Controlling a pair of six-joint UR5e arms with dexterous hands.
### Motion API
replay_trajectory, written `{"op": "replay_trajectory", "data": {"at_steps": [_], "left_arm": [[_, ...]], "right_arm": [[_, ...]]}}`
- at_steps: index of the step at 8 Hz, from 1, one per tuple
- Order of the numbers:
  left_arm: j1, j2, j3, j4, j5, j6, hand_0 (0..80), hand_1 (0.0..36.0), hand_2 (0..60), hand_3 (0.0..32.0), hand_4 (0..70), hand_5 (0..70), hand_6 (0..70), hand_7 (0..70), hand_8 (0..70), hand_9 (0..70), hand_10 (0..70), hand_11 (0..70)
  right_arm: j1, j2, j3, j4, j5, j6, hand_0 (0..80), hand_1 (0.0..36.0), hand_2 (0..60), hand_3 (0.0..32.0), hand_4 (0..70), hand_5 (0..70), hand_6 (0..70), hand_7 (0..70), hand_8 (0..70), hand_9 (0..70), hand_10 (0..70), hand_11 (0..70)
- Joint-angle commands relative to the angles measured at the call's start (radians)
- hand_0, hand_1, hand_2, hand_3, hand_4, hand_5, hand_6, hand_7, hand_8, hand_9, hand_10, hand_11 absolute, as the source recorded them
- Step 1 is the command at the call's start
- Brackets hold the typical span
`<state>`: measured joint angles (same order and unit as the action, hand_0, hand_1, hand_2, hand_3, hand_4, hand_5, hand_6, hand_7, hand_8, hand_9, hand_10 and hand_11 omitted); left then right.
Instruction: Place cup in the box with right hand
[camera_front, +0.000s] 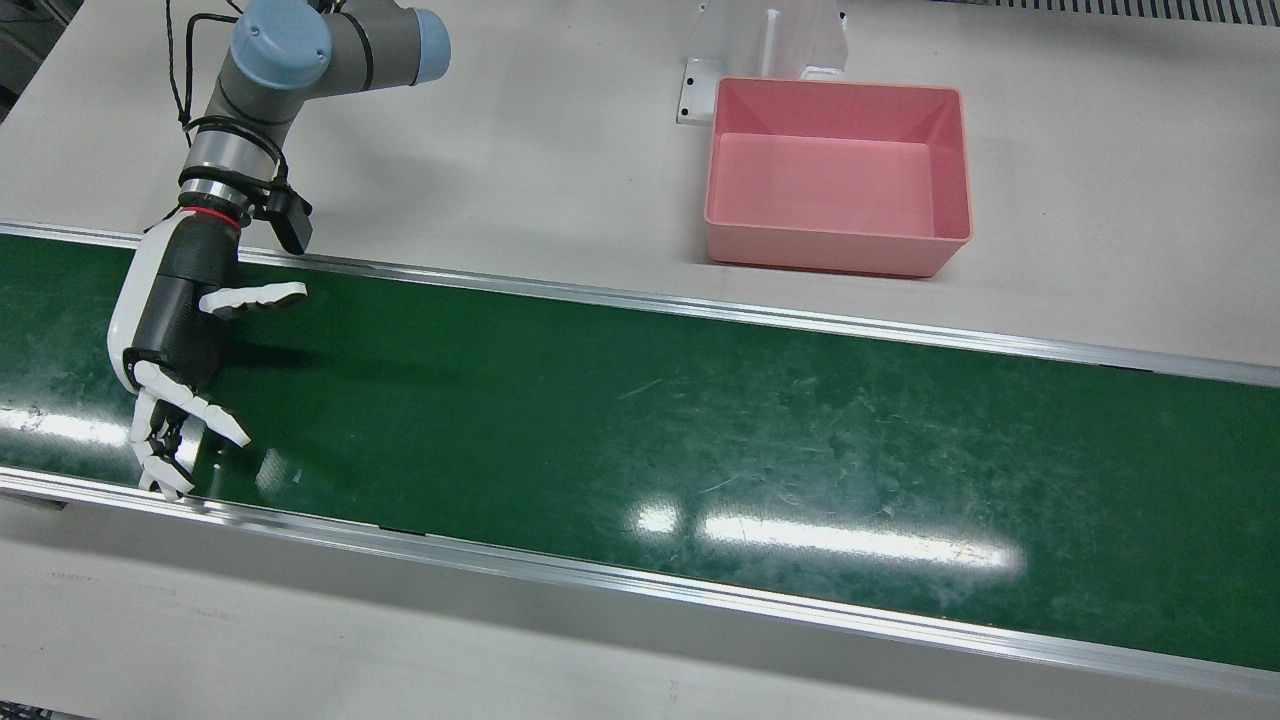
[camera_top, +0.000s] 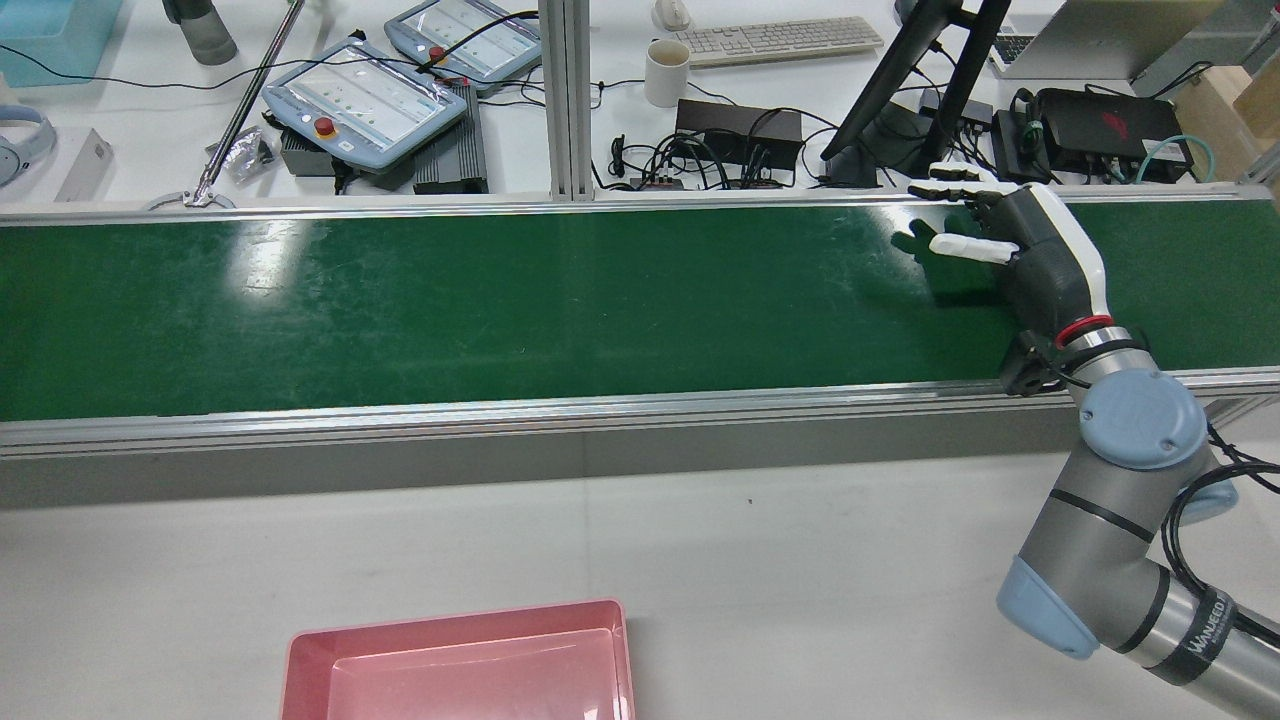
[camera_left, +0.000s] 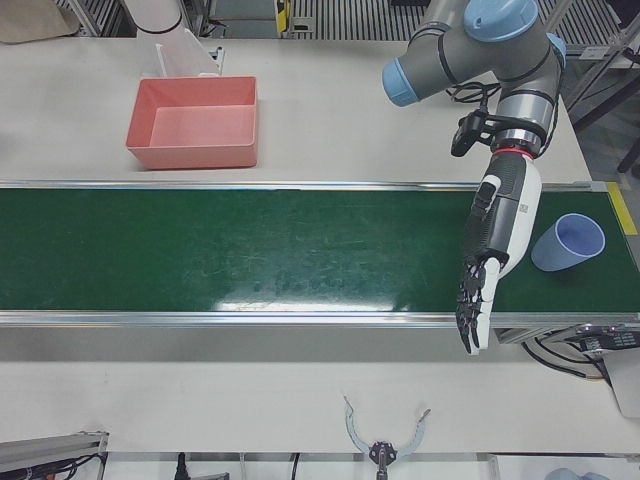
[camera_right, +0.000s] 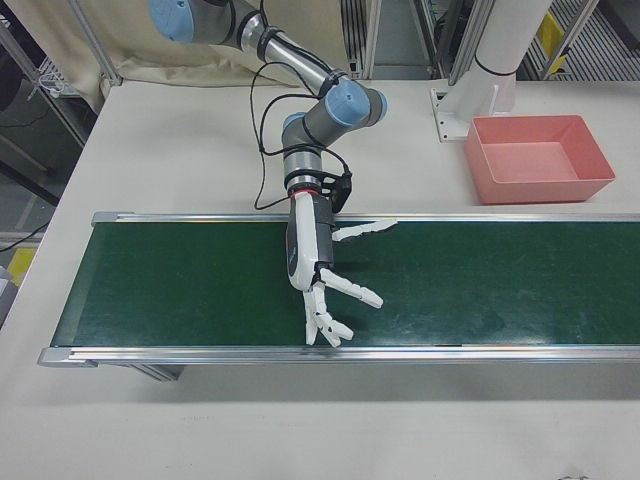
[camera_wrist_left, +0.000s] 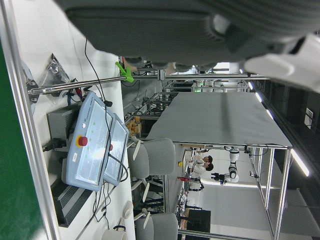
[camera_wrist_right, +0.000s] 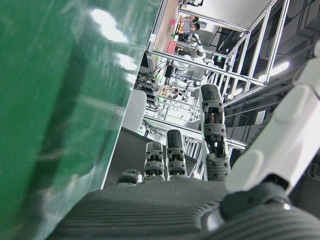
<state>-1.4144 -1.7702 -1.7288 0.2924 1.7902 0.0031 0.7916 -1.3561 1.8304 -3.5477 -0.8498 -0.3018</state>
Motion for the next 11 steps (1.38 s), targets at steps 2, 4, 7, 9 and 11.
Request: {"op": "replay_trajectory", "data": {"at_steps": [2,4,7,9,11], "left_arm": [[0.000,0.000,0.002,-0.001,0.000,0.000,0.0,0.0,0.0,0.0,0.0,0.0,0.0,0.0,0.0,0.0,0.0,0.0],[0.000,0.000,0.002,-0.001,0.000,0.000,0.0,0.0,0.0,0.0,0.0,0.0,0.0,0.0,0.0,0.0,0.0,0.0],[0.000,0.000,0.002,0.001,0.000,0.000,0.0,0.0,0.0,0.0,0.0,0.0,0.0,0.0,0.0,0.0,0.0,0.0],[0.000,0.000,0.002,0.001,0.000,0.000,0.0,0.0,0.0,0.0,0.0,0.0,0.0,0.0,0.0,0.0,0.0,0.0],[0.000,0.000,0.002,-0.001,0.000,0.000,0.0,0.0,0.0,0.0,0.0,0.0,0.0,0.0,0.0,0.0,0.0,0.0]], "right_arm": [[0.000,0.000,0.009,0.000,0.000,-0.011,43.8,2.0,4.9,0.0,38.3,2.2,6.4,32.9,9.8,16.4,1.9,2.9],[0.002,0.000,0.009,0.000,0.002,-0.013,43.8,2.0,4.4,0.0,37.6,2.2,6.4,32.7,9.8,16.3,1.7,2.6],[0.002,-0.001,0.009,0.000,0.002,-0.016,44.2,2.3,5.2,0.0,39.3,2.1,6.5,33.7,9.7,16.5,1.3,2.0],[0.000,-0.003,0.013,0.000,0.002,-0.043,44.0,2.2,5.0,0.0,39.8,2.1,6.6,34.0,9.7,16.6,1.4,2.2],[0.000,-0.003,0.020,0.000,0.000,-0.088,44.1,2.5,5.6,0.0,37.1,2.3,6.3,32.7,9.6,16.4,1.3,2.1]]}}
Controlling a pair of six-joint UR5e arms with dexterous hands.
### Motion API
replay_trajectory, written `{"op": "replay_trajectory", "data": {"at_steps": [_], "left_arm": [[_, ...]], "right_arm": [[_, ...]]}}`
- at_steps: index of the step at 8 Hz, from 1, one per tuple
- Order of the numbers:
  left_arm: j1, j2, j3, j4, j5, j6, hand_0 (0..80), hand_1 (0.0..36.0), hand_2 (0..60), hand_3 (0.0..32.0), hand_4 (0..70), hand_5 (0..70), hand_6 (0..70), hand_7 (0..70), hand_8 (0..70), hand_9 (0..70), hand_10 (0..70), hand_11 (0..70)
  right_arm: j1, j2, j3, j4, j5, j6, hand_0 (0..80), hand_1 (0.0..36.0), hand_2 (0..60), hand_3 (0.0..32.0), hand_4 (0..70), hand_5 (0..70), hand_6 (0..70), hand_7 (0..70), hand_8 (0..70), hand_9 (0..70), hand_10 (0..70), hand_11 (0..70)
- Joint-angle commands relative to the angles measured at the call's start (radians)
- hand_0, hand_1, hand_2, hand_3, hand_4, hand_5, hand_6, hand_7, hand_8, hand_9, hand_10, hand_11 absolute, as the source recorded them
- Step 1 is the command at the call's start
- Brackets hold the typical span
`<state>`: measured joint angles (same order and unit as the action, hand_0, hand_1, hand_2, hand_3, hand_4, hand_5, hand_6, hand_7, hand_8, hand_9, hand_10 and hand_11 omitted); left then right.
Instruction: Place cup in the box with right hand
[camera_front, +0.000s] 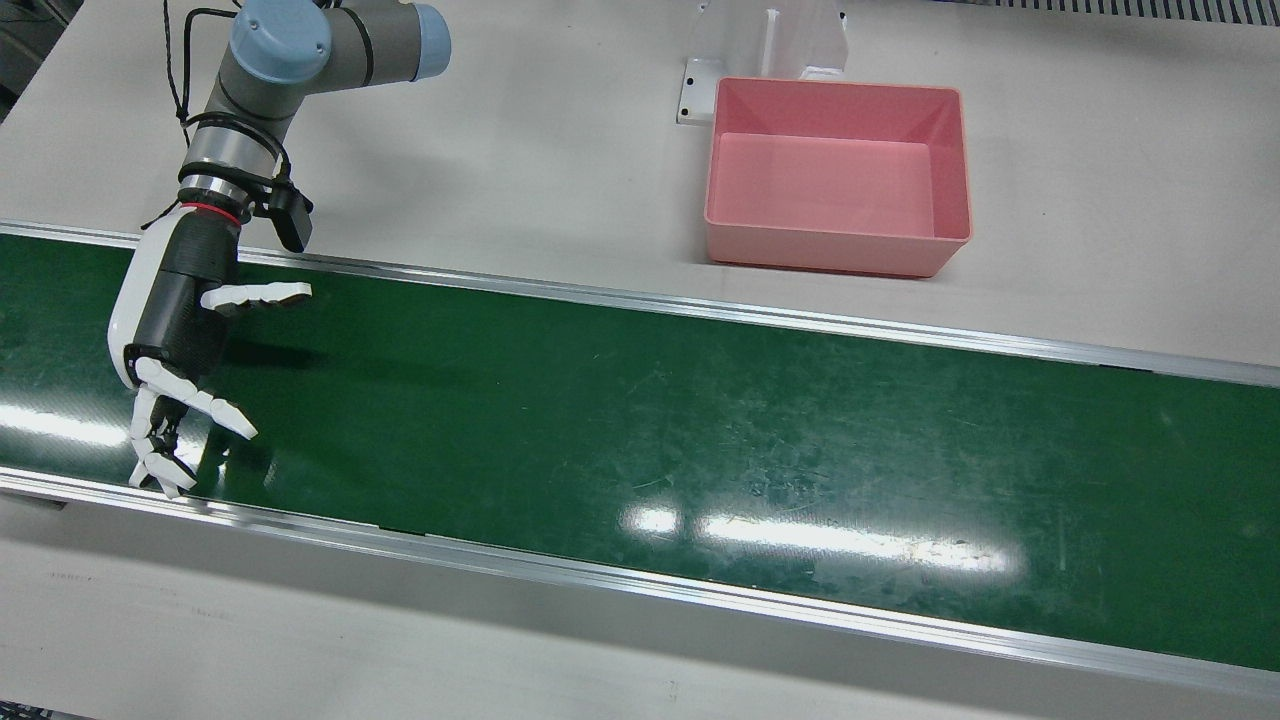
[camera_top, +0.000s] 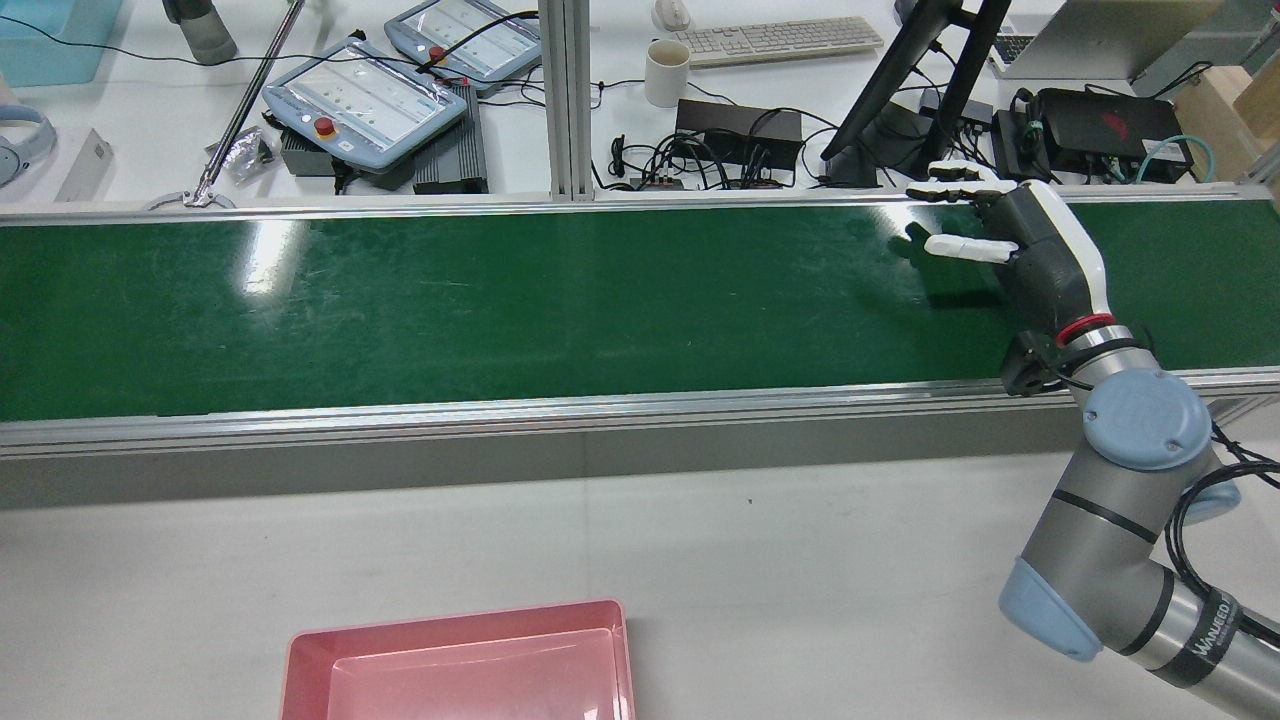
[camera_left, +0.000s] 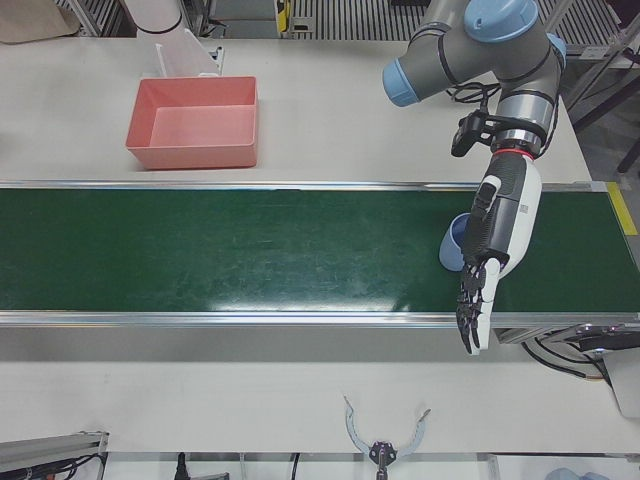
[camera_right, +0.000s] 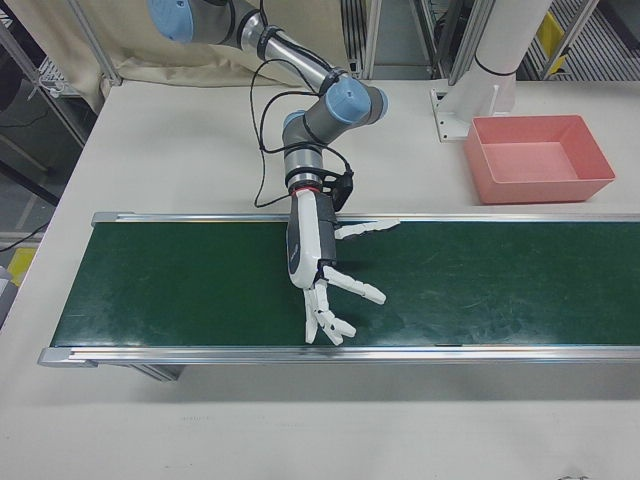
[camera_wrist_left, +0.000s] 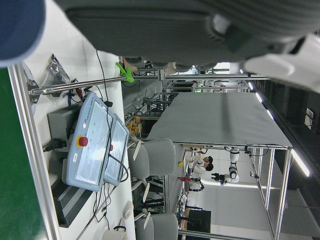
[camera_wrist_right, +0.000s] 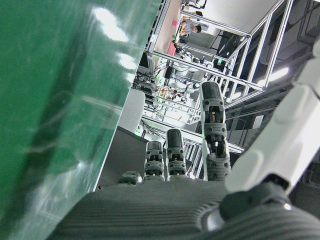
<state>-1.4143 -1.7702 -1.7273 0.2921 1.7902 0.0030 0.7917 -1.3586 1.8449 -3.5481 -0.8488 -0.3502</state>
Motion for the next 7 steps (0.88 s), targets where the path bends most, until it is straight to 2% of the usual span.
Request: {"op": "replay_trajectory", "data": {"at_steps": [1,3,7], "left_arm": [[0.000,0.000,0.000,-0.001,0.000,0.000,0.0,0.0,0.0,0.0,0.0,0.0,0.0,0.0,0.0,0.0,0.0,0.0],[0.000,0.000,0.000,-0.001,0.000,0.000,0.0,0.0,0.0,0.0,0.0,0.0,0.0,0.0,0.0,0.0,0.0,0.0],[0.000,0.000,0.000,-0.001,0.000,0.000,0.0,0.0,0.0,0.0,0.0,0.0,0.0,0.0,0.0,0.0,0.0,0.0]], "right_arm": [[0.000,0.000,0.004,0.000,-0.001,-0.041,43.8,2.5,5.5,0.0,36.2,2.3,6.3,32.3,9.7,16.3,1.7,2.6],[0.000,0.000,0.002,0.000,-0.001,-0.061,43.7,2.2,4.7,0.0,35.0,2.4,6.3,31.7,9.7,16.1,2.5,3.8],[0.004,0.000,-0.003,0.000,0.001,-0.070,44.4,2.4,5.3,0.0,39.5,2.2,6.5,33.1,9.6,16.2,1.4,2.1]]}}
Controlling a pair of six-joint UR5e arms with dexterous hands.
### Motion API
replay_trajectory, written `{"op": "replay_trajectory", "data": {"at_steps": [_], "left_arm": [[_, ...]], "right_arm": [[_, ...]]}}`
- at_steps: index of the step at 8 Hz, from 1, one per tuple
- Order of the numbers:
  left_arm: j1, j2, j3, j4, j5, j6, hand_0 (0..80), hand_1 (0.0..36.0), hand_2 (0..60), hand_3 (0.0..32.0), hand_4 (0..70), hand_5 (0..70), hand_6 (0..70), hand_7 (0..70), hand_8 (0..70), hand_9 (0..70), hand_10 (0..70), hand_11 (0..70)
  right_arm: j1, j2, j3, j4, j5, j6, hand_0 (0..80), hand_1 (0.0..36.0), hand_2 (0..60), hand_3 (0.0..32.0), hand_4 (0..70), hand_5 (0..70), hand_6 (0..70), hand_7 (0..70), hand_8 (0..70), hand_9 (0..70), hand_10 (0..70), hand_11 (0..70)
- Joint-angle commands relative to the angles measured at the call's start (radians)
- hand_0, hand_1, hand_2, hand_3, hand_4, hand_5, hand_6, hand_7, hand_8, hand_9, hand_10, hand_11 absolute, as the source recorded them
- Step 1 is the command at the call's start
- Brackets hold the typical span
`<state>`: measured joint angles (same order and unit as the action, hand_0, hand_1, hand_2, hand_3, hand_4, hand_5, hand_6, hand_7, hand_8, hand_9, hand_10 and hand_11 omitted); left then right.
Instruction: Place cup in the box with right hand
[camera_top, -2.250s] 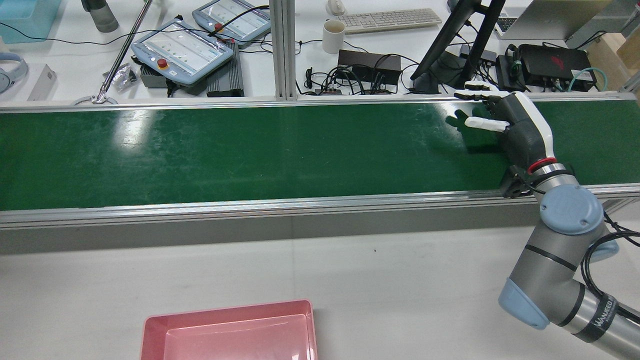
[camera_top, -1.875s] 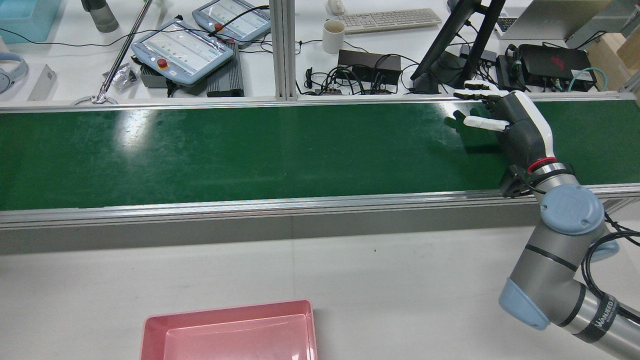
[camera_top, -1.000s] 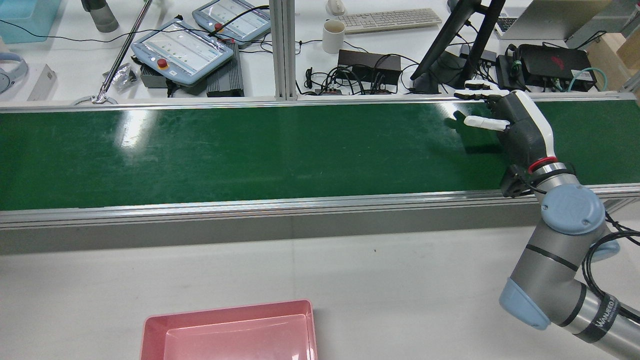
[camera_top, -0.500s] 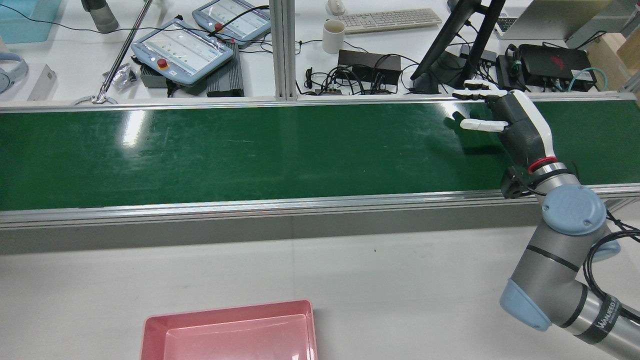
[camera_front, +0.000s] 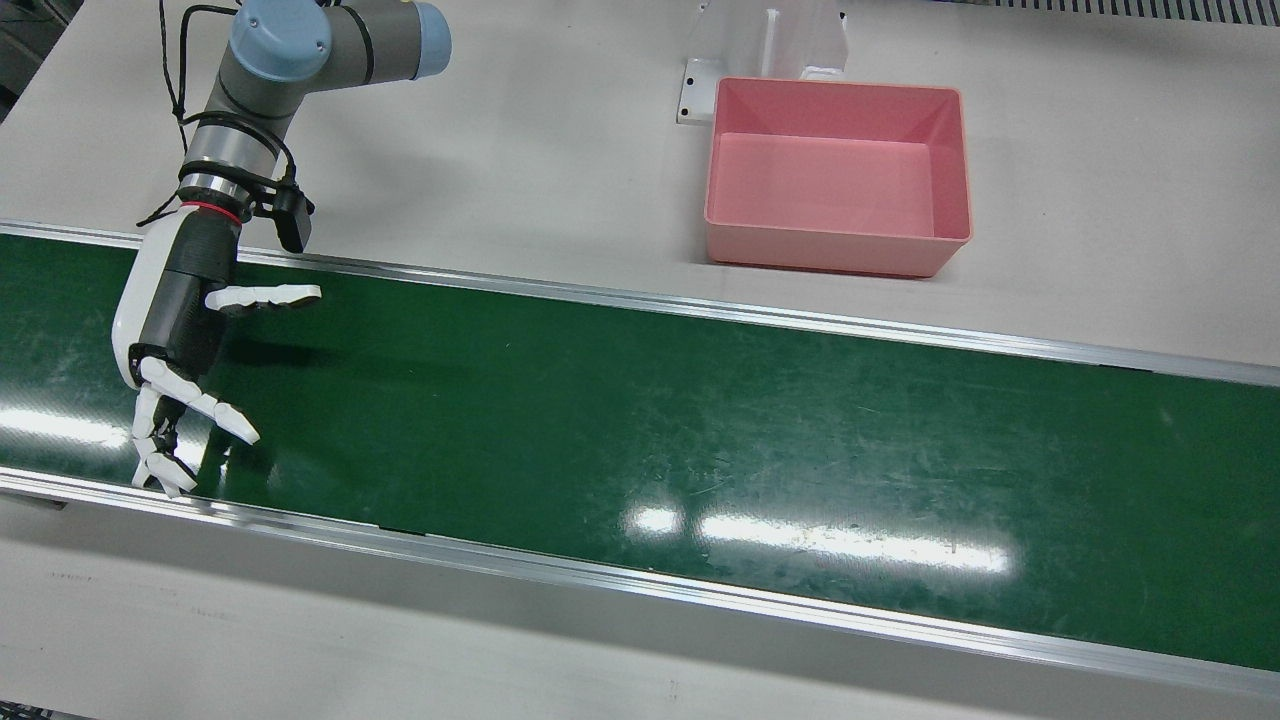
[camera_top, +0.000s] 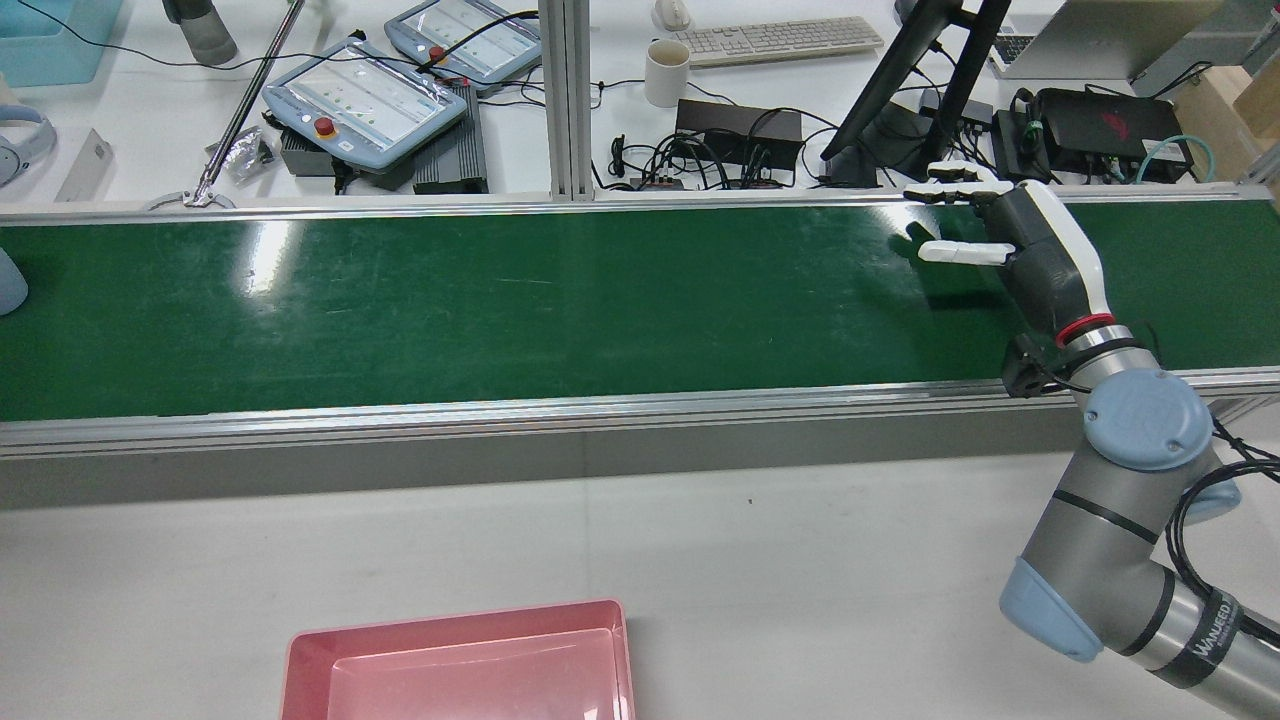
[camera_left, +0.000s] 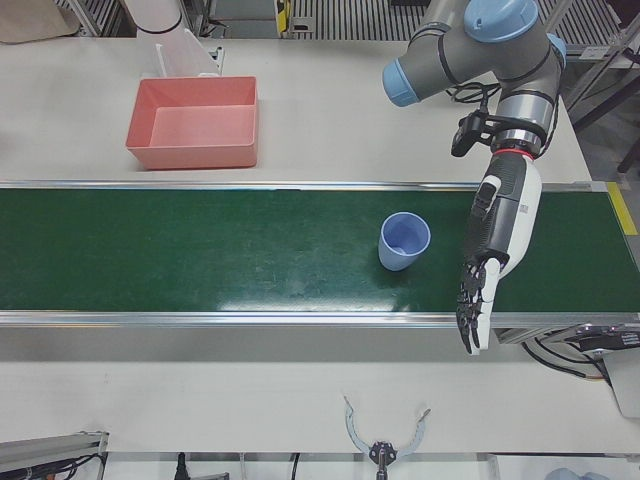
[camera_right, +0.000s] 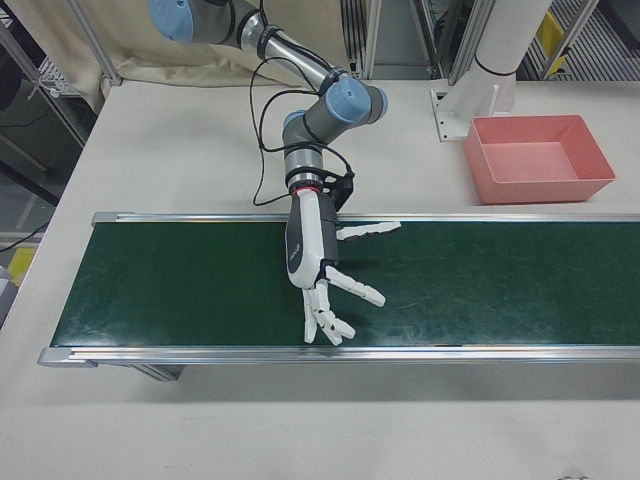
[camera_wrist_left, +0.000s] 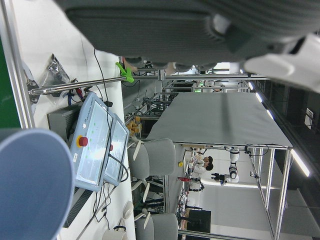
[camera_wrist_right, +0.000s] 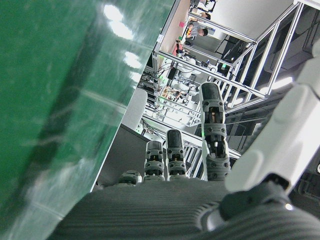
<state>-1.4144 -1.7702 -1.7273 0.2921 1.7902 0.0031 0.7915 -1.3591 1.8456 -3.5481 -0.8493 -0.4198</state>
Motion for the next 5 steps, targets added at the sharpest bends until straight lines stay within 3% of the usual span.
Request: {"op": "replay_trajectory", "data": {"at_steps": [1,5], "left_arm": [[0.000,0.000,0.000,-0.001,0.000,0.000,0.0,0.0,0.0,0.0,0.0,0.0,0.0,0.0,0.0,0.0,0.0,0.0],[0.000,0.000,0.000,-0.001,0.000,0.000,0.0,0.0,0.0,0.0,0.0,0.0,0.0,0.0,0.0,0.0,0.0,0.0]], "right_arm": [[0.006,0.000,-0.003,0.000,0.001,-0.002,44.4,2.4,5.2,0.0,39.4,2.2,6.4,33.1,9.6,16.1,1.2,1.9],[0.008,0.009,-0.003,0.002,0.003,-0.004,44.0,1.9,4.7,0.0,40.8,2.2,6.7,33.9,10.0,16.6,2.3,3.3]]}}
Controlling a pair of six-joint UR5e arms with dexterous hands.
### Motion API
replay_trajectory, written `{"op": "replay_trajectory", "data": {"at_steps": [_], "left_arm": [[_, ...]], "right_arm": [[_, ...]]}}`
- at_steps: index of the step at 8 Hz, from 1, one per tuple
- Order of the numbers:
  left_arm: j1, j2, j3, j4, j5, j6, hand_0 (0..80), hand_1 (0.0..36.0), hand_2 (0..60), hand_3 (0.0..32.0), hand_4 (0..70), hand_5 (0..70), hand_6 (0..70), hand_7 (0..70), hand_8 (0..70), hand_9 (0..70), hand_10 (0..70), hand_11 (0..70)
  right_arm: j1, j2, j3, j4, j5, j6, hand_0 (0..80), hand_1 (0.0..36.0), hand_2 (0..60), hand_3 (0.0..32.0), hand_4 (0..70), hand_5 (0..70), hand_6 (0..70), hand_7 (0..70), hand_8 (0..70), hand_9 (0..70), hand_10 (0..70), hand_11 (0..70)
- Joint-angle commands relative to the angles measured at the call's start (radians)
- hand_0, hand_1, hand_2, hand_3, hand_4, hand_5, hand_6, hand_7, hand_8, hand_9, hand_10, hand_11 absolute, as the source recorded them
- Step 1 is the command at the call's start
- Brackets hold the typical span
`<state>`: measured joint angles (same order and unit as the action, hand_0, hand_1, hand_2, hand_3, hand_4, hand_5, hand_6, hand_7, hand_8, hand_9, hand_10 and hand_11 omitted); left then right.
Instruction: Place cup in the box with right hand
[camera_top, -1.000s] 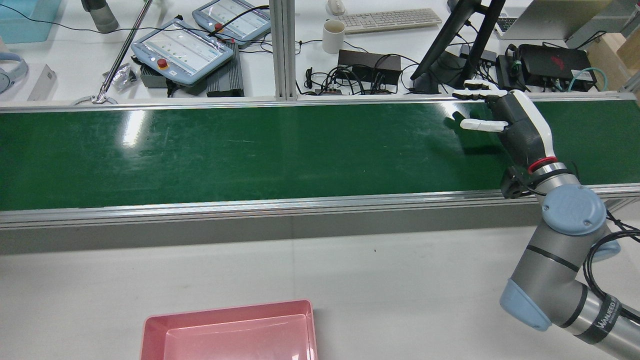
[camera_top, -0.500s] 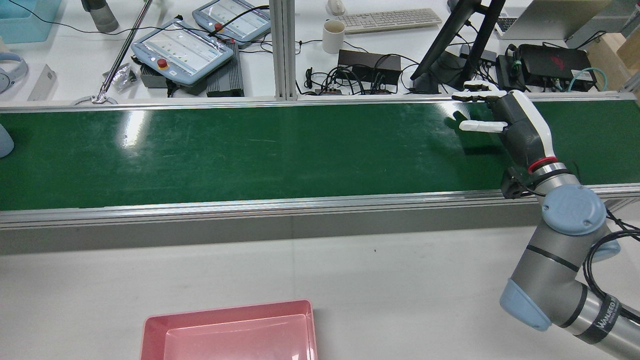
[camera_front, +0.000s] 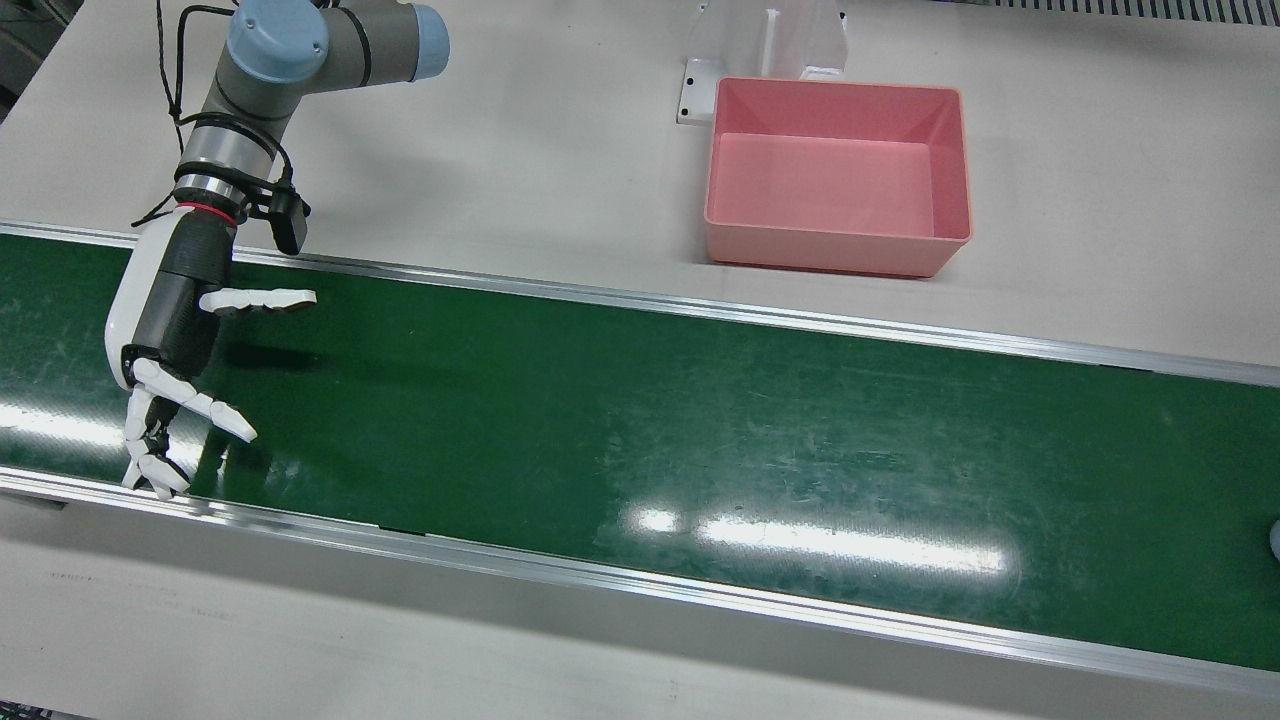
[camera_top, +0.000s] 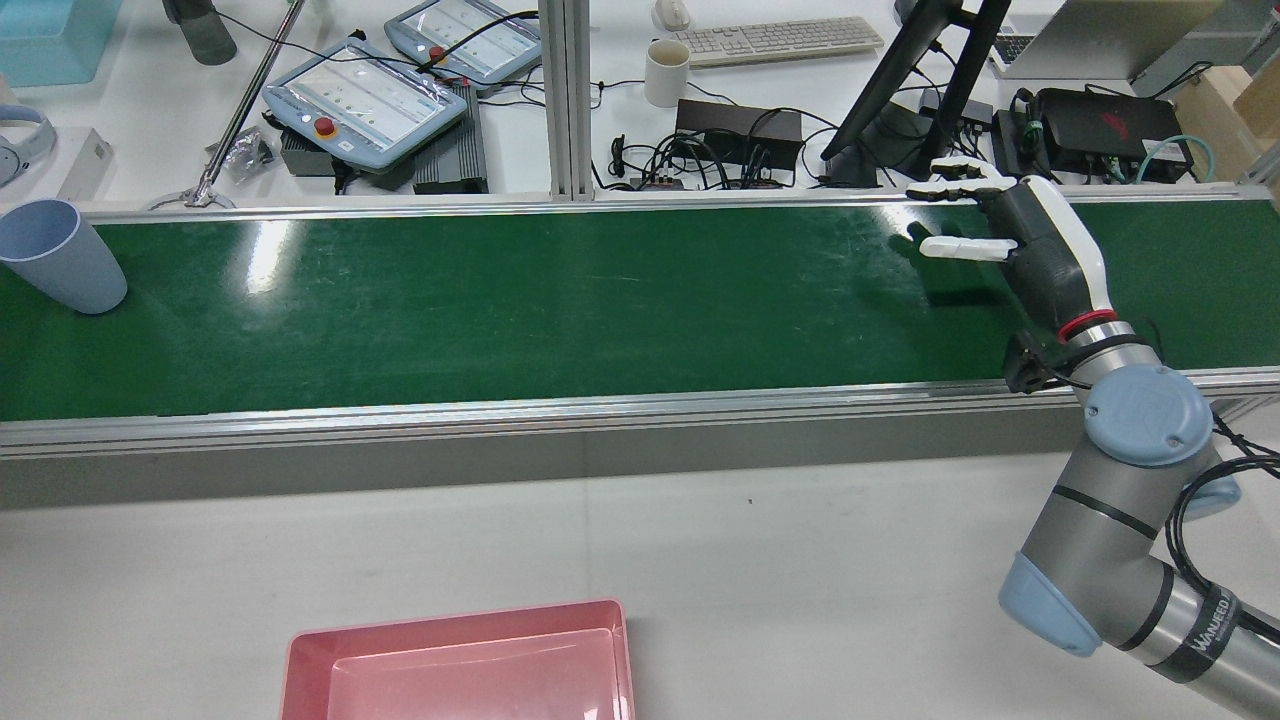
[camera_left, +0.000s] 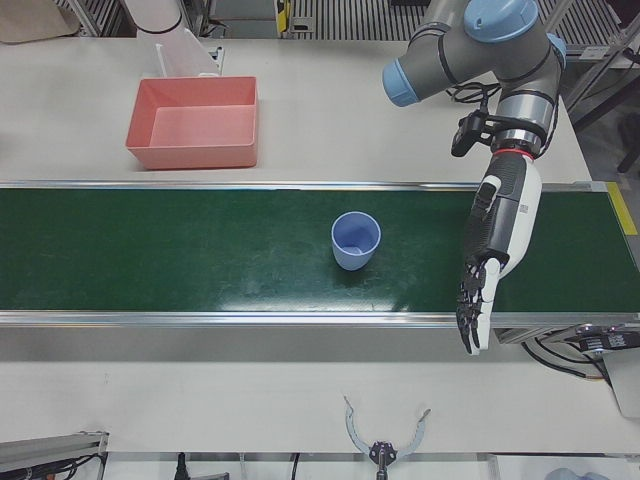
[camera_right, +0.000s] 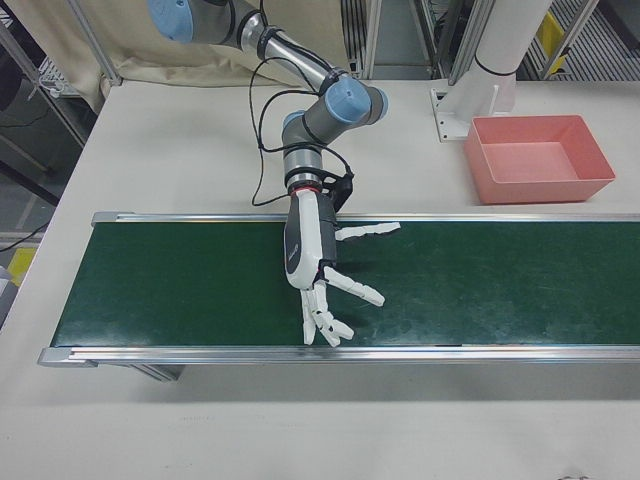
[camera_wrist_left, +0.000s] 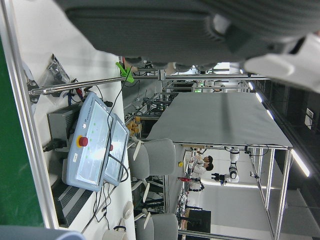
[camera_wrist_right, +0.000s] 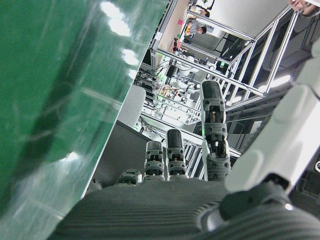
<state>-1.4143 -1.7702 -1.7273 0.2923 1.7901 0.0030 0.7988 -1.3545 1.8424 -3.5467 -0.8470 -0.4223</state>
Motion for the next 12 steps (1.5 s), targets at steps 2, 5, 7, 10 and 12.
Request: {"op": "replay_trajectory", "data": {"at_steps": [2,5,7,10,12], "left_arm": [[0.000,0.000,0.000,-0.001,0.000,0.000,0.0,0.0,0.0,0.0,0.0,0.0,0.0,0.0,0.0,0.0,0.0,0.0],[0.000,0.000,0.000,-0.001,0.000,0.000,0.0,0.0,0.0,0.0,0.0,0.0,0.0,0.0,0.0,0.0,0.0,0.0],[0.000,0.000,0.000,-0.001,0.000,0.000,0.0,0.0,0.0,0.0,0.0,0.0,0.0,0.0,0.0,0.0,0.0,0.0],[0.000,0.000,0.000,-0.001,0.000,0.000,0.0,0.0,0.0,0.0,0.0,0.0,0.0,0.0,0.0,0.0,0.0,0.0],[0.000,0.000,0.000,-0.001,0.000,0.000,0.0,0.0,0.0,0.0,0.0,0.0,0.0,0.0,0.0,0.0,0.0,0.0]], "right_arm": [[0.000,0.008,-0.002,0.000,0.000,-0.021,44.1,2.0,5.2,0.0,42.3,2.1,6.7,34.3,10.0,16.6,2.0,2.9],[0.004,0.008,-0.005,0.000,0.003,-0.030,44.3,2.0,5.0,0.0,43.1,2.1,6.9,34.9,10.2,16.9,2.0,2.8],[0.004,0.012,-0.011,0.000,0.008,-0.033,44.2,1.8,5.3,0.0,46.3,1.9,7.1,36.0,10.2,17.2,2.3,3.3],[0.007,0.018,-0.038,0.005,0.009,-0.023,44.0,1.5,5.2,0.0,48.1,1.9,7.5,37.1,10.6,17.7,3.1,4.4],[0.028,0.018,-0.038,0.005,0.003,-0.023,44.1,1.6,4.1,0.0,44.0,2.2,7.3,36.1,10.4,17.2,3.3,4.7]]}}
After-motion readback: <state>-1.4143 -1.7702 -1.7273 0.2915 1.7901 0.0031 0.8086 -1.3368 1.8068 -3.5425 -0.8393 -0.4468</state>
